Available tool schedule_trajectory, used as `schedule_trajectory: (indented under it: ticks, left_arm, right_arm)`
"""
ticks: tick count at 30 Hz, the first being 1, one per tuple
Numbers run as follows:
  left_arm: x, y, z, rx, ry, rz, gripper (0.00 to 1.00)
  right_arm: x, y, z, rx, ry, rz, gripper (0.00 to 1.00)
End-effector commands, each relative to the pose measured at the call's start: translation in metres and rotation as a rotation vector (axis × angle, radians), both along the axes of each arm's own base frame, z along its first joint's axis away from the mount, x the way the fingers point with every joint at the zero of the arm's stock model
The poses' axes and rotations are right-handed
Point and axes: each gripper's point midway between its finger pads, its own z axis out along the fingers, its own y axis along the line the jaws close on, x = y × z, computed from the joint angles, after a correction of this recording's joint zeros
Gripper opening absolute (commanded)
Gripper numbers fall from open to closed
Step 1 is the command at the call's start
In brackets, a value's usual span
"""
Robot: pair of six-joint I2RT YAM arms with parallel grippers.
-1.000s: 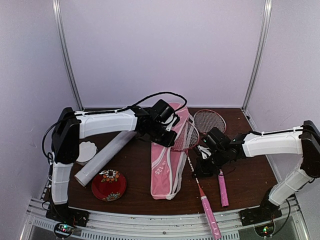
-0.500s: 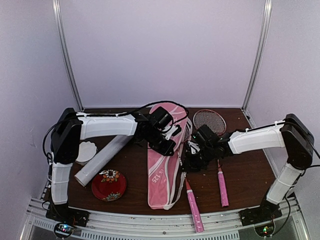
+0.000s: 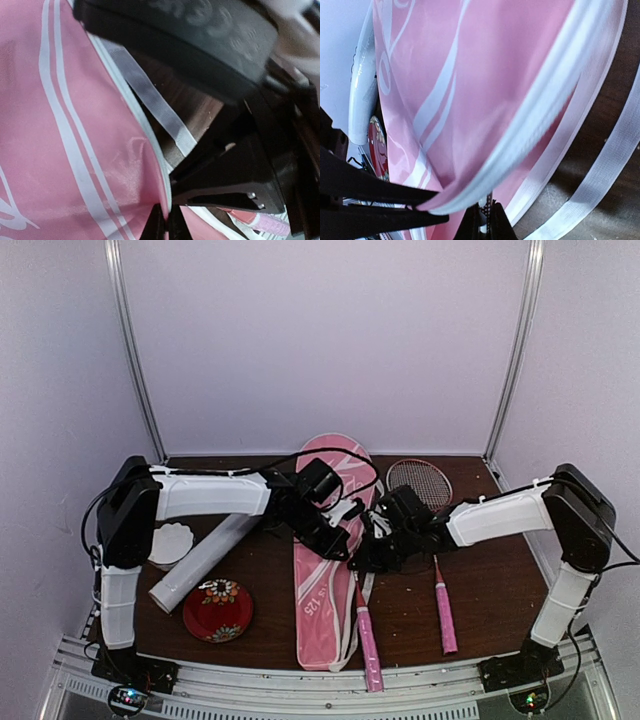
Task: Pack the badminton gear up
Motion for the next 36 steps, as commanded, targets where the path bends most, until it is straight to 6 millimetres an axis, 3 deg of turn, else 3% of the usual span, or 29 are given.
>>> schedule_trajectory:
  ticks: [1, 5, 10, 13, 18, 22, 26, 31, 36]
  left_arm:
    - [-0.009, -0.006, 0.017, -0.065, -0.013, -0.06, 0.0]
    - [-0.013, -0.004, 0.011, -0.063, 0.0, -0.067, 0.0]
    - [-0.007, 0.0, 0.005, -0.058, 0.005, -0.047, 0.0]
    - [0.0, 0.003, 0.003, -0.059, 0.003, -0.029, 0.0]
    - [0.012, 0.007, -0.003, -0.057, 0.008, 0.012, 0.0]
    - [0.021, 0.01, -0.004, -0.067, 0.019, 0.045, 0.0]
    - [0.026, 0.007, -0.004, -0.081, 0.023, 0.049, 0.0]
    - [0.029, 0.004, -0.005, -0.085, 0.027, 0.054, 0.0]
    - [0.031, 0.002, -0.005, -0.09, 0.027, 0.056, 0.0]
  right_arm:
    - [0.038, 0.019, 0.042, 0.156, -0.127, -0.042, 0.0]
    - [0.053, 0.012, 0.048, 0.195, -0.161, -0.091, 0.02]
    - [0.05, 0.017, 0.052, 0.219, -0.144, -0.052, 0.2]
    - [0.043, 0.009, 0.048, 0.174, -0.151, -0.028, 0.4]
    - [0.027, -0.008, 0.042, 0.092, -0.155, 0.019, 0.53]
    - [-0.003, -0.031, 0.053, 0.096, -0.206, 0.051, 0.61]
    - [-0.056, -0.054, 0.047, 0.044, -0.29, 0.14, 0.7]
    - [-0.115, -0.065, 0.042, -0.079, -0.434, 0.284, 0.74]
    - [-0.149, -0.067, 0.029, -0.165, -0.552, 0.376, 0.76]
